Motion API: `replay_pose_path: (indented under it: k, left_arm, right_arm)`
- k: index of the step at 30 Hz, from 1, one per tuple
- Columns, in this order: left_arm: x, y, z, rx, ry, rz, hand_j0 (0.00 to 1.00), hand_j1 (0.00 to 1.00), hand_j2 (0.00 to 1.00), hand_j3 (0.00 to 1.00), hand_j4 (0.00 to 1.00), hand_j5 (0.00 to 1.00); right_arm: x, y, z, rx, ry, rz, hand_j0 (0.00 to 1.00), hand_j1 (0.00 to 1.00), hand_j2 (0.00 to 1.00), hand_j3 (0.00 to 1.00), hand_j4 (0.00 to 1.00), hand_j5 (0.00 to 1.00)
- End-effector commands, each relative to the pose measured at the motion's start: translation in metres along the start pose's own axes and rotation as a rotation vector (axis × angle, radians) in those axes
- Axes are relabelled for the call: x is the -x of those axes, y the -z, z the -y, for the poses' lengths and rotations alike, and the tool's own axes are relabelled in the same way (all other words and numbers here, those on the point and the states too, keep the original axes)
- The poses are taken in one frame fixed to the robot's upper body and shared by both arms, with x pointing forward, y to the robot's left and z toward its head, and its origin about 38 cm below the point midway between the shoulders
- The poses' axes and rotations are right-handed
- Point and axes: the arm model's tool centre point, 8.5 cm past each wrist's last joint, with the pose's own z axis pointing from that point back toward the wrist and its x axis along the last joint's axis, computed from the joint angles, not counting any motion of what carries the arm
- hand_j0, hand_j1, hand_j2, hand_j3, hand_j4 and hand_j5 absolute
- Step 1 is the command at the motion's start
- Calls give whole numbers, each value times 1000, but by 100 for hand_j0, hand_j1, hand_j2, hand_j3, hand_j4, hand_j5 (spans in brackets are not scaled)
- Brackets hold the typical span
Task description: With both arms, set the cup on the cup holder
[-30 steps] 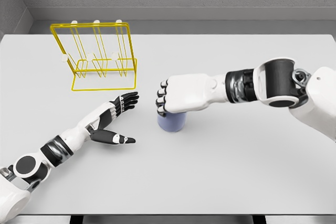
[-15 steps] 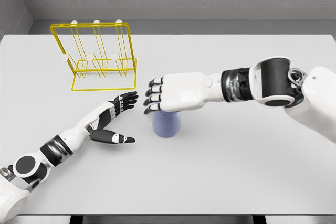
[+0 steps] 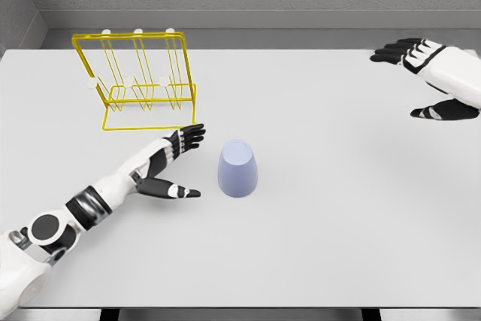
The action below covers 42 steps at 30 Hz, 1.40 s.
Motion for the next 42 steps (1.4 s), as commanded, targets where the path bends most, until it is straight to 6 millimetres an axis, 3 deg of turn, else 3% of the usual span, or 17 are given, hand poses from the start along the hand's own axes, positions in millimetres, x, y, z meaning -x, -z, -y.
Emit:
replay_pose_path:
  k: [1,2,7,11,20,27,42]
  left_arm:
    - [2,5,9,15,-19,4,100,100,100,100,100,100]
    - [1,9,11,27,-18,9,100,100,100,100,100,100]
    - [-1,26,24,53,-42,7,100,100,100,100,100,100]
    - [-4,39,29,61,-58,6,100,100,100,100,100,100]
    - [-3,48,25,48,-60,5,100,100,100,100,100,100]
    - [-2,58,38,59,-87,24,100,100,100,100,100,100]
    - [13,59,36,45,-98,-16,100,100,100,100,100,100]
  right_arm:
    - [-1,-2,2,46,23,-1,100,100,100,100,100,100]
    - [-2,-5,-14,19,53,-6,100,100,100,100,100,100]
    - [-3,0,-29,38,103,-5,100,100,100,100,100,100]
    - [-6,2,-29,50,104,4,100,100,100,100,100,100]
    - [-6,2,-28,53,103,4,100,100,100,100,100,100]
    - [-6,2,-27,54,103,3,100,100,100,100,100,100]
    - [-5,1,-28,53,106,0,100,100,100,100,100,100]
